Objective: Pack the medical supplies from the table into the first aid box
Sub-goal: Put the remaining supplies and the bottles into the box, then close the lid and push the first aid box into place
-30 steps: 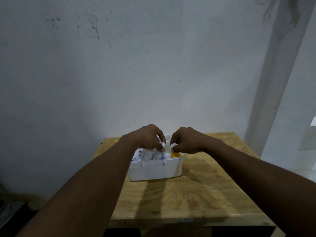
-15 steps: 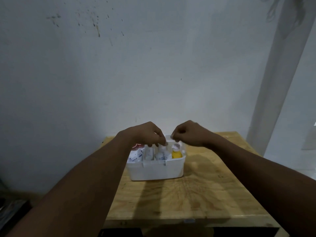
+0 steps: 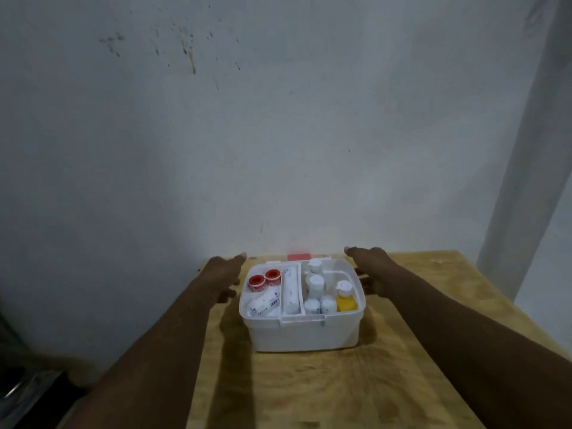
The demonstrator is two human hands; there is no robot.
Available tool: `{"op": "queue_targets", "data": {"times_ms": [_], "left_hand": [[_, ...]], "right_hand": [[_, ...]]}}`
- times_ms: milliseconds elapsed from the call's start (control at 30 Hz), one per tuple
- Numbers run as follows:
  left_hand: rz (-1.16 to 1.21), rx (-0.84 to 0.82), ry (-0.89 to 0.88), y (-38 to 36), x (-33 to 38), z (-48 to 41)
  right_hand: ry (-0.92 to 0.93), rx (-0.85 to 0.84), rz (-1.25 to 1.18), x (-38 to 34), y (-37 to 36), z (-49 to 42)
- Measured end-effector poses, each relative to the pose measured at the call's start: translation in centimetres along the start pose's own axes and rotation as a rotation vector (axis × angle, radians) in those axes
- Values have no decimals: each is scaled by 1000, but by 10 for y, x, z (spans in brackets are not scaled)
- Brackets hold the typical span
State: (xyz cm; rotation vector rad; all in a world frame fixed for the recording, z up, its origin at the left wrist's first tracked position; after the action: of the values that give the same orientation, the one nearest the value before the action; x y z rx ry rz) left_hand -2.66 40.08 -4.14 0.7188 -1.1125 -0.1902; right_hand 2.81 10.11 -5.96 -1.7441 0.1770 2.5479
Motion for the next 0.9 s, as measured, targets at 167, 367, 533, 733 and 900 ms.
{"op": "queue_targets", "data": {"times_ms": [167,367,533,733,900], "left_hand": [[153,-129,73,-17,-5,-6],[162,-105,45,-17,14,-24],[220,-115,15,-15,18,-24],[276,-157,-28,-3,25,-12],[259,-160,-36,4,25,6]], "right_hand": [[-55,-9,15,2,-5,-14],[13,-9,28,-13,-7,-20],[86,-37,13,-25,-5,-17],[153,-65,-38,-38,2,-2],[203,-52,-25,-44,14,22]]}}
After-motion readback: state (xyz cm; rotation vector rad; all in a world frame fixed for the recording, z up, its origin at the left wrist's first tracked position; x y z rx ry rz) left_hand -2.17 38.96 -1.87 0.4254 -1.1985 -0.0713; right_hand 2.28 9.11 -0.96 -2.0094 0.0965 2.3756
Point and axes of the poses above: each hand's wrist, its own z-axis away from the middle knuckle, its own y-axis out of the back of the hand, x = y × z, the point moved 4 cm from there along -z, towards the middle knuckle, and after that the axes turned 6 degrees about -z, right-handed, at the moved point
